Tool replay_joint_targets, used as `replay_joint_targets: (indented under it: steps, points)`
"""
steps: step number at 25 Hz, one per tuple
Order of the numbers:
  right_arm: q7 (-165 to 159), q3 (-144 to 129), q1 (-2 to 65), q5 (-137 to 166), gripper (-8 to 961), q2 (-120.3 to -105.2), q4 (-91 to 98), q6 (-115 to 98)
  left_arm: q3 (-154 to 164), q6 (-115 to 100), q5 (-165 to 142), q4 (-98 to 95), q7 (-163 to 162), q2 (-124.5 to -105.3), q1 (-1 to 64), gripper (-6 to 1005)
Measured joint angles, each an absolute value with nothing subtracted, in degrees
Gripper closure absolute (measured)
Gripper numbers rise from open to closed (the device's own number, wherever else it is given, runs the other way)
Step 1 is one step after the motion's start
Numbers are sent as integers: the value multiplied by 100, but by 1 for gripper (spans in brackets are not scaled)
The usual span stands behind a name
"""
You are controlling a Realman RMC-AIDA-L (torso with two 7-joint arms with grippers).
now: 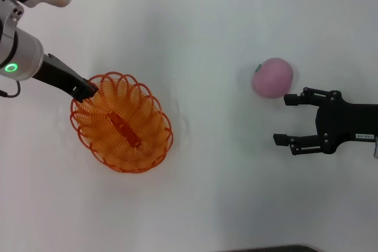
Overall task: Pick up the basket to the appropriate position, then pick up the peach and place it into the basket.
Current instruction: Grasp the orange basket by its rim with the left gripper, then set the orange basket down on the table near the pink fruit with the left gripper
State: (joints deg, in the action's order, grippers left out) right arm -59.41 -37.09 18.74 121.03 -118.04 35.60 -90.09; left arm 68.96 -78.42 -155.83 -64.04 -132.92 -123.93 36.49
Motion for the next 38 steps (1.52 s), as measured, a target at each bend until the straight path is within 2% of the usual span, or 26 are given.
replay_joint_targets:
  steps: [10, 20, 28, 38]
  points:
    - [-5946, -3708, 1855, 12103, 9, -11803, 3560, -9008, 6385, -8613, -15575, -6437, -13974, -12344, 3950, 881]
    - [-6003, -3709, 1846, 12108, 9, -11796, 3602, -9049, 5265, -9487, -15536, -6384, -14382, -12317, 4244, 936]
    - [-6003, -3709, 1856, 12101, 9, -11820, 3621, -9075, 4603, -9852, -15458, -6375, -14675, -12366, 4141, 949]
    - [-6010, -3556, 1866, 12076, 9, -11816, 3621, -9087, 4658, -9698, -14707, -6437, -15068, -12437, 3596, 948]
